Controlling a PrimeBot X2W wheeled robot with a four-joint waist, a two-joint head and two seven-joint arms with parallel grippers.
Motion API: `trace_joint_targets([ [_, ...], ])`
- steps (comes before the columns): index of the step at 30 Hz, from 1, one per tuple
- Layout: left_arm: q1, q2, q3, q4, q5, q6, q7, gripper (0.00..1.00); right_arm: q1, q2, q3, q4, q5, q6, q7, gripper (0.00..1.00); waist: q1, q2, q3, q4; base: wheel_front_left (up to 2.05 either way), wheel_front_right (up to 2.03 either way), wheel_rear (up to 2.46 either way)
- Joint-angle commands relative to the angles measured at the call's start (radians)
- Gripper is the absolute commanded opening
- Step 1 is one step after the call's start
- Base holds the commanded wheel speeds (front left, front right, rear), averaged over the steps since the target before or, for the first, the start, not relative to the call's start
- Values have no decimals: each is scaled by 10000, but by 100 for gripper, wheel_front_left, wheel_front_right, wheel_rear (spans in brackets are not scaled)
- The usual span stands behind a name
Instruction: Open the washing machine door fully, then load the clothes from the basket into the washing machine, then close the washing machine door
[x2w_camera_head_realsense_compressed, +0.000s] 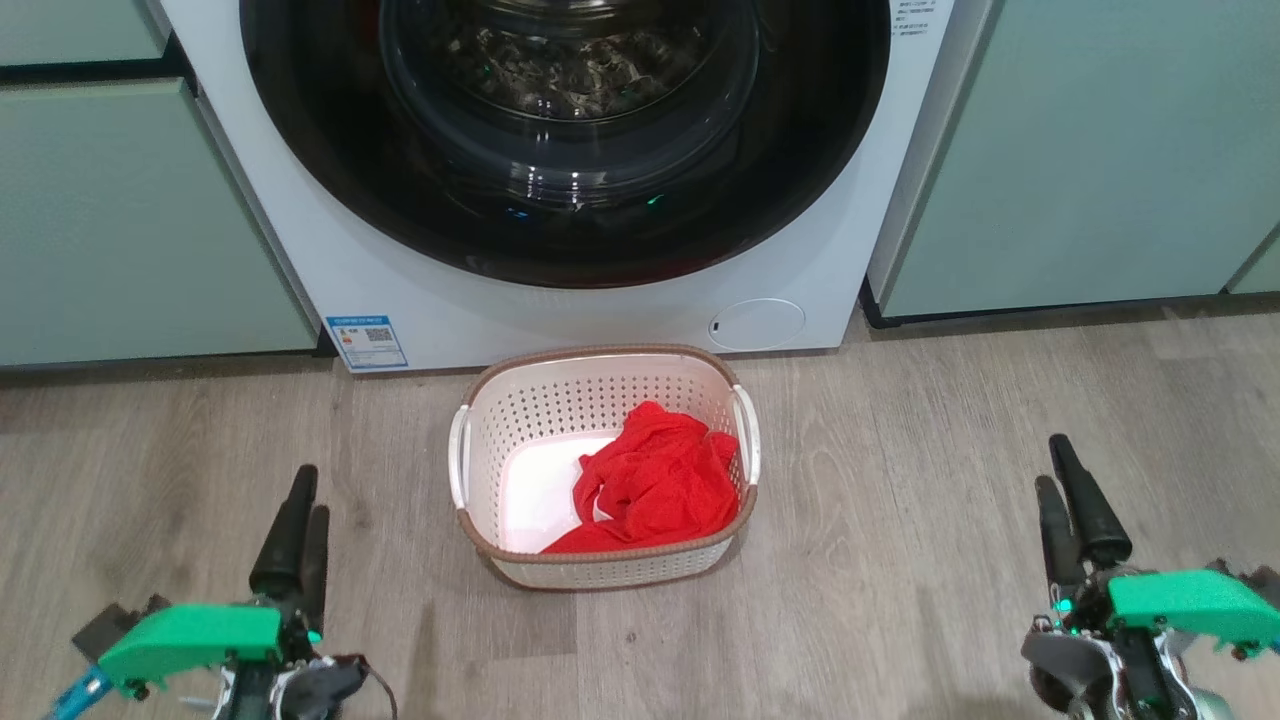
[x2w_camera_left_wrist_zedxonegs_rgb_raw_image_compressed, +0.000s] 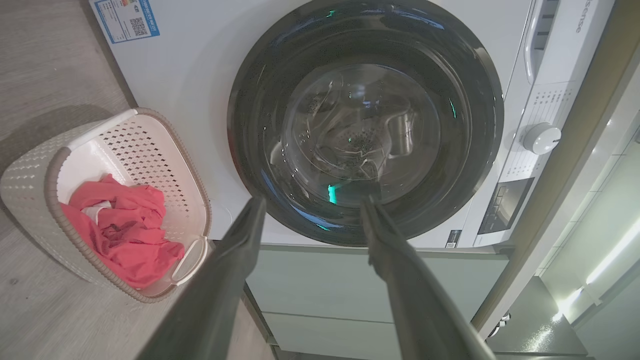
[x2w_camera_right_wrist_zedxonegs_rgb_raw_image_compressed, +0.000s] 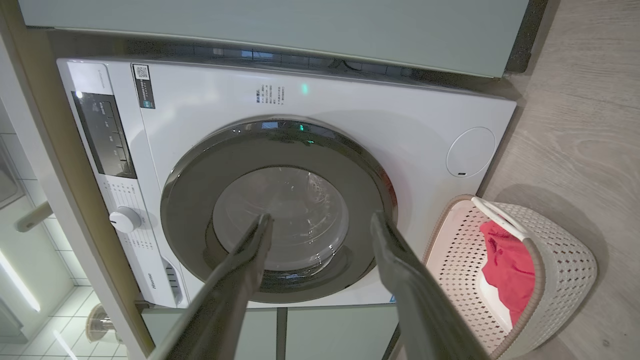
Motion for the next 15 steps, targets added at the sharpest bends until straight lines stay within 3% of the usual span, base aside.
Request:
trace_joint_targets([
  [1, -633, 224, 5, -444, 314, -20, -152, 100, -594, -250, 100, -408, -339, 0, -131, 100, 0, 0, 7, 7, 0, 0, 0],
  [15, -1020, 224, 165, -1157, 3084, -30, -589, 100, -1111, -411, 223, -968, -3698, 0, -572, 100, 0, 0, 48, 45, 0, 0, 0],
])
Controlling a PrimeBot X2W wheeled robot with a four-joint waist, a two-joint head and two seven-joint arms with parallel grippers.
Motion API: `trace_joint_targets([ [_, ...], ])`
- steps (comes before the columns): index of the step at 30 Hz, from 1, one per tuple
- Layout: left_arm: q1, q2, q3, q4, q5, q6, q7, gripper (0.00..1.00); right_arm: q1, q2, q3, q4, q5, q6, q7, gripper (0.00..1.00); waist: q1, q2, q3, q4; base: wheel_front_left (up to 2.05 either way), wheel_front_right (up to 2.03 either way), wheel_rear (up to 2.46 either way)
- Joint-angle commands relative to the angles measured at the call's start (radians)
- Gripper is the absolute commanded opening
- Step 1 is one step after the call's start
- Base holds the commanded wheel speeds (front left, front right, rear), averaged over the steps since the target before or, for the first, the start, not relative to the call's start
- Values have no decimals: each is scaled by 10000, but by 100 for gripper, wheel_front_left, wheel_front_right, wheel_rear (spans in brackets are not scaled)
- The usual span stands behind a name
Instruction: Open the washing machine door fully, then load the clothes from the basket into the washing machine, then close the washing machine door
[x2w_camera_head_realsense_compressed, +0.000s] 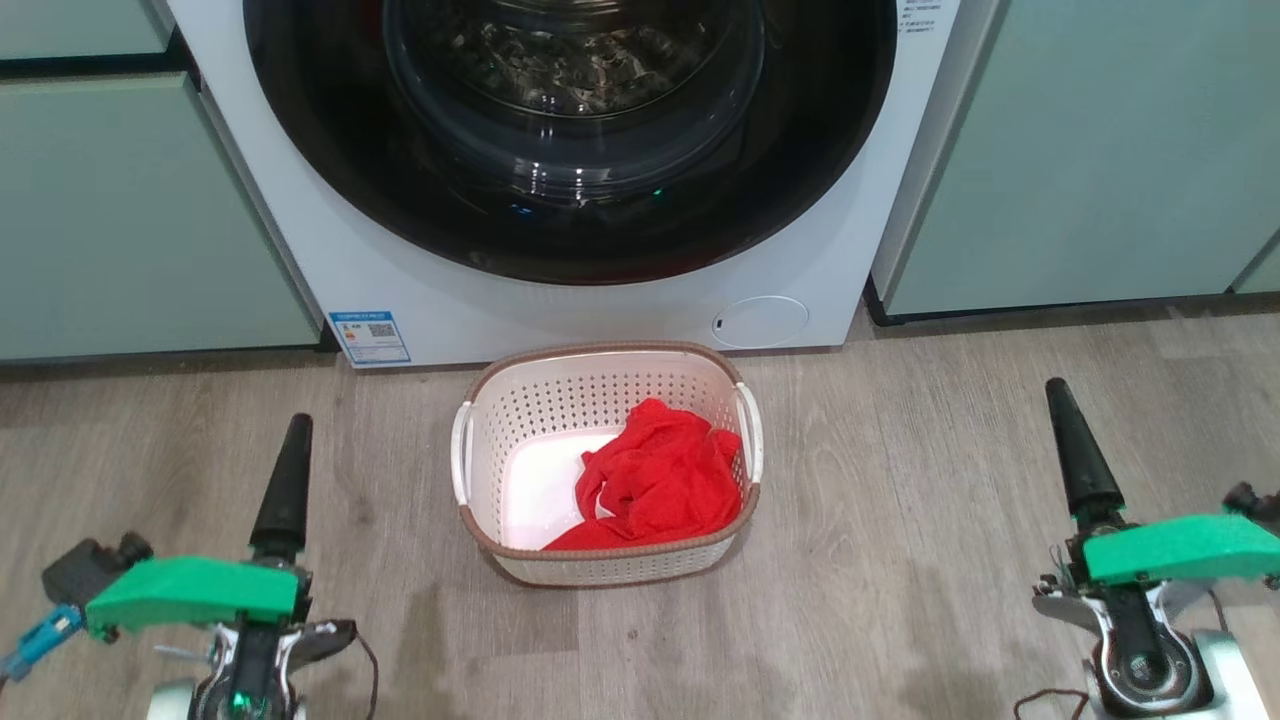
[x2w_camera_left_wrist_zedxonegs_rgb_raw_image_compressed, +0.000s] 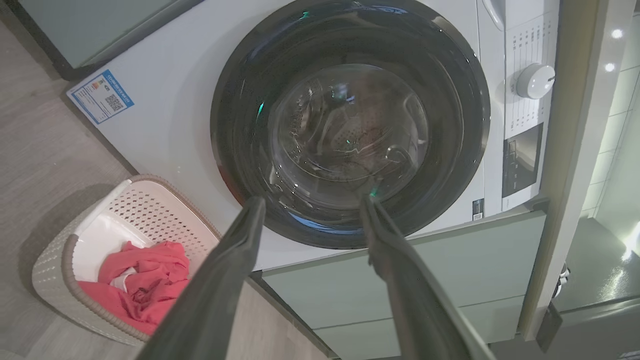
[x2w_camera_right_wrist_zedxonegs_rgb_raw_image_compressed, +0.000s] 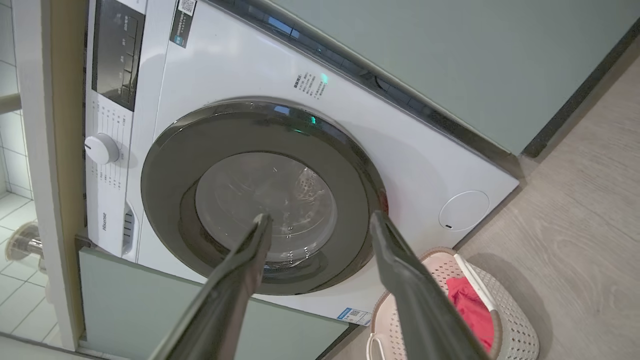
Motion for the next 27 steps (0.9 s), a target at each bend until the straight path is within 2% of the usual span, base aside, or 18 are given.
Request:
trace_joint_targets([
  [1, -647, 136, 125, -515, 547, -28, -137, 100, -592, -120, 102, -486, -550, 0, -145, 100, 0, 0, -2, 9, 0, 0, 0],
  [12, -874, 247, -51, -919, 2735, 132, -430, 100, -719, -49, 229, -910, -2333, 0, -190, 100, 0, 0, 57, 7, 0, 0, 0],
  [27, -1023, 666, -458, -1046, 5453, 717, -868, 100, -900, -4, 438, -773, -4510, 0, -393, 100, 0, 0, 249, -18, 0, 0, 0],
])
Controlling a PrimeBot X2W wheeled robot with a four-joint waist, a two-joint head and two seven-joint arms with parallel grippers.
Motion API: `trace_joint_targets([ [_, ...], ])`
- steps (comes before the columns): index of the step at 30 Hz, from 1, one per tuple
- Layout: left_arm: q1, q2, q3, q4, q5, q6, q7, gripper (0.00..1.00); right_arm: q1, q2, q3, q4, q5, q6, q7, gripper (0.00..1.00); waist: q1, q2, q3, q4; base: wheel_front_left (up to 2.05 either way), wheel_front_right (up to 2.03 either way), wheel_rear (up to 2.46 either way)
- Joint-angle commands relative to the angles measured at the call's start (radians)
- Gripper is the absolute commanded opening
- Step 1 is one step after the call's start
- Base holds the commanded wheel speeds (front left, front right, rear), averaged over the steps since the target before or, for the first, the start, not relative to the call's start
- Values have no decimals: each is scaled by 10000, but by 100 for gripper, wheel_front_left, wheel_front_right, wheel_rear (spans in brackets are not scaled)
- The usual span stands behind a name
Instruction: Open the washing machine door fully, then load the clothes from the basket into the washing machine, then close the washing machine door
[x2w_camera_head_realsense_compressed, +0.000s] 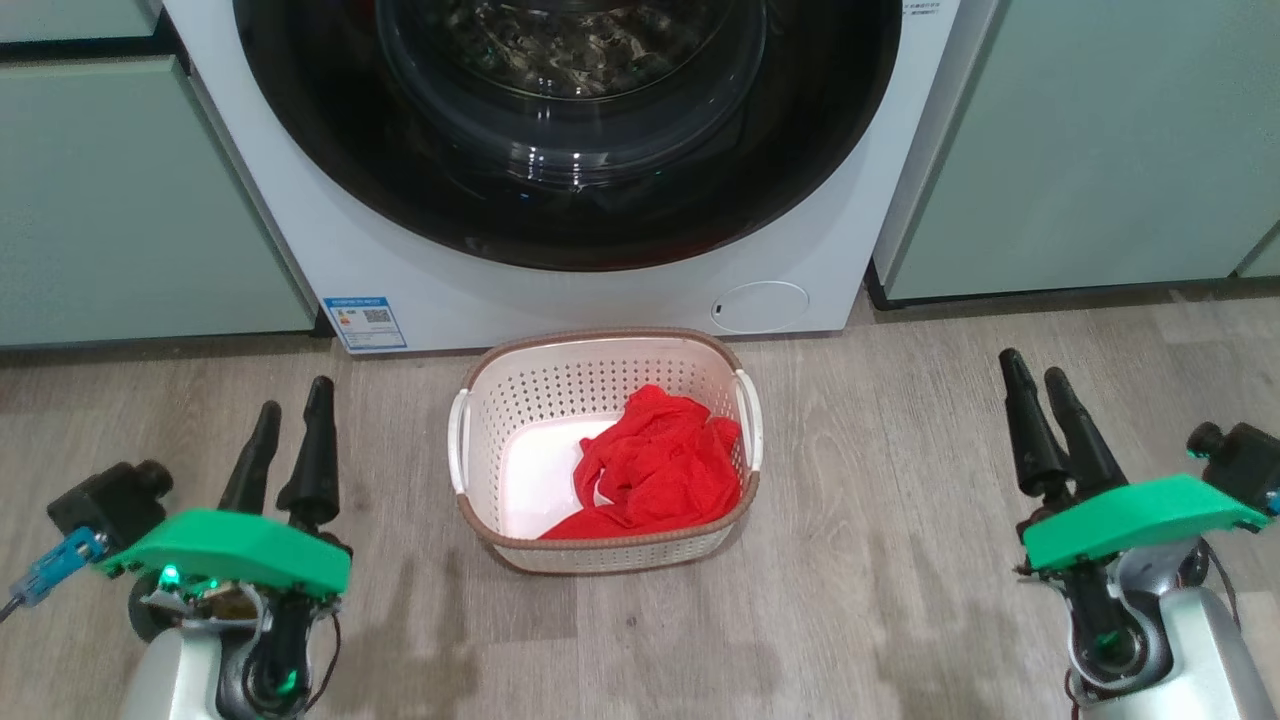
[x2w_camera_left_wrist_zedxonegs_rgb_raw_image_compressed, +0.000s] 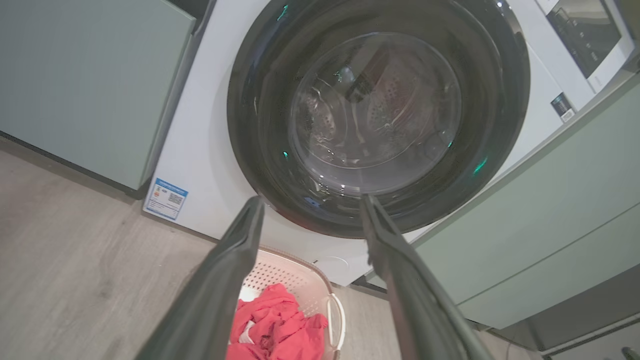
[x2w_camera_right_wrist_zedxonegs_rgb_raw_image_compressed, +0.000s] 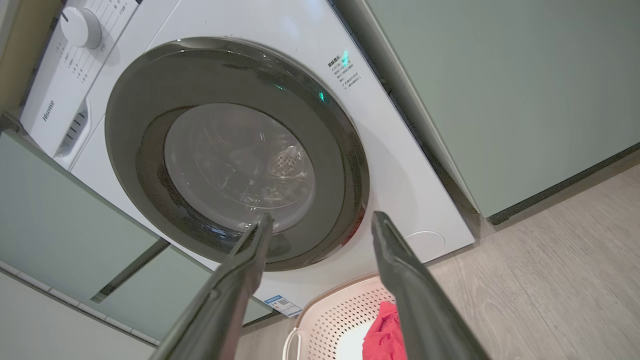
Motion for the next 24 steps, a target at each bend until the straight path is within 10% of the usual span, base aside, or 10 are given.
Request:
trace_joint_targets([
  [1, -624, 261, 105, -398, 364, 101, -142, 100, -506, -17, 124, -287, -356, 0, -138, 100, 0, 0, 7, -1, 0, 0, 0],
  [24, -911, 772, -549, -91, 3112, 919, -786, 100, -679, 143, 281, -158, -3393, 0, -510, 100, 0, 0, 87, -19, 0, 0, 0],
])
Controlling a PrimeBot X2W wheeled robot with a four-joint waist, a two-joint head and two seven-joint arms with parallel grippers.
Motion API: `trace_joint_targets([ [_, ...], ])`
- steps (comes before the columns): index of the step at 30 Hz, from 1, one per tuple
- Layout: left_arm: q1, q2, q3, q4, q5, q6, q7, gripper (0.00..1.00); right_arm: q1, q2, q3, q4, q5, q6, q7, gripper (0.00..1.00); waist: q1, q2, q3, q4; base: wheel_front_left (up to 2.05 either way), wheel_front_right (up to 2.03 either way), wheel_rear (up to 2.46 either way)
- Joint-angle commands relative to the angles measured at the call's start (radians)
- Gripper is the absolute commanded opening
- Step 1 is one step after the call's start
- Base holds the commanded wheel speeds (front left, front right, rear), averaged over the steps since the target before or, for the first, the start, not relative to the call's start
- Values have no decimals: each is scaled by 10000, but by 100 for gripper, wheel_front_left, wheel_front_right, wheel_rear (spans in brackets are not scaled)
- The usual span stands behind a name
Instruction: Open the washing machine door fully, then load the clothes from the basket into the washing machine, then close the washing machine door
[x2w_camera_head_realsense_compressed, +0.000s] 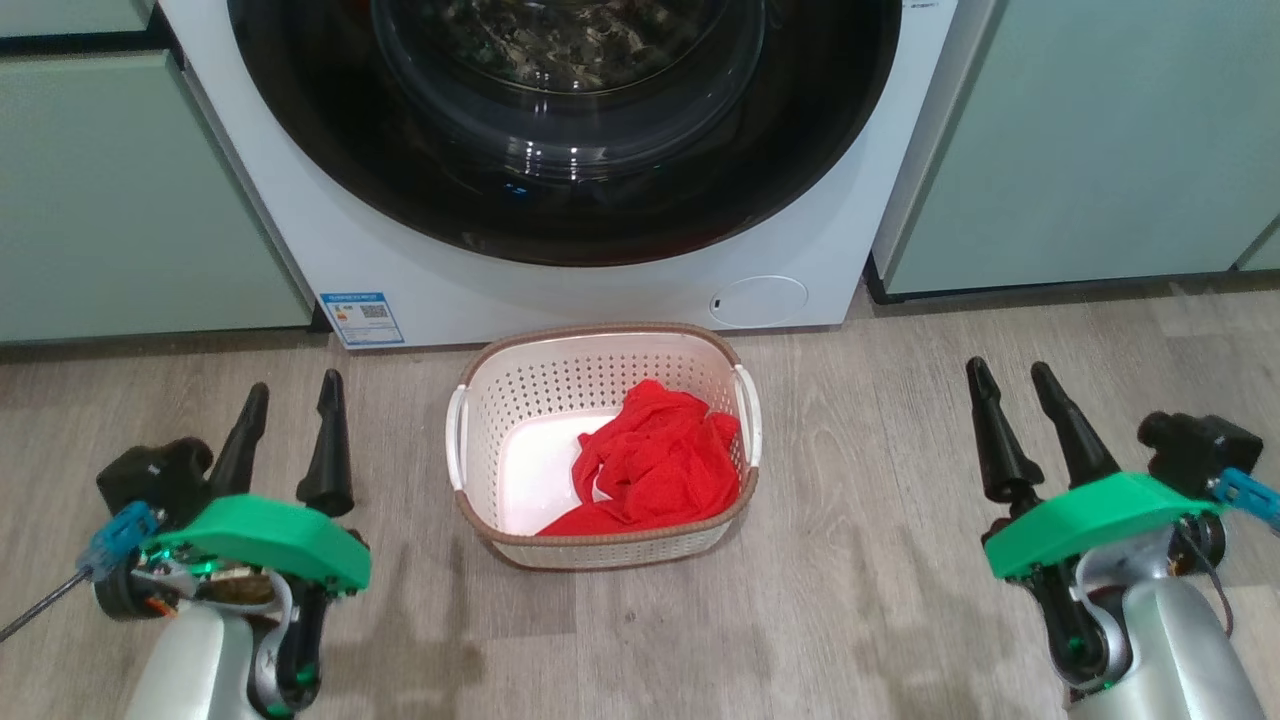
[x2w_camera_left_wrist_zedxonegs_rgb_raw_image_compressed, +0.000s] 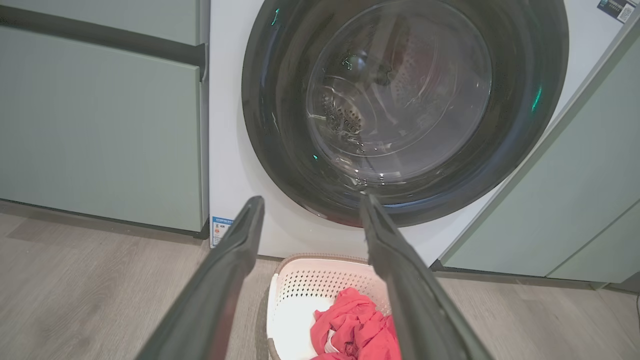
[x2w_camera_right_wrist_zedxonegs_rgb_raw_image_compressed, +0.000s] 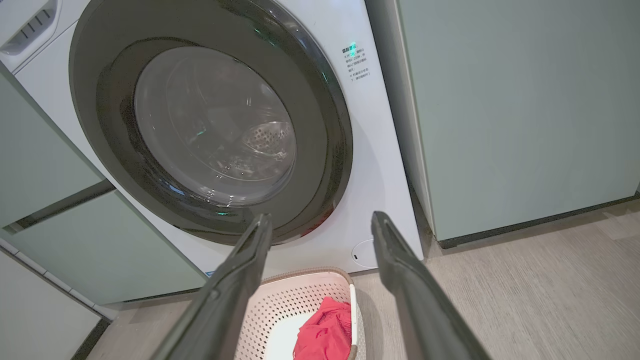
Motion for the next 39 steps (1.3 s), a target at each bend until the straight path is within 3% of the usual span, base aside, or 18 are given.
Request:
trace_joint_targets([
  [1, -627, 267, 204, -266, 302, 78, -161, 100, -602, -1, 214, -391, -308, 0, -130, 100, 0, 0, 10, 2, 0, 0, 0],
  [39, -899, 157, 380, 530, 2678, 430, -797, 100, -570, 6, 560, 3, -3017, 0, -647, 100, 0, 0, 37, 26, 0, 0, 0],
])
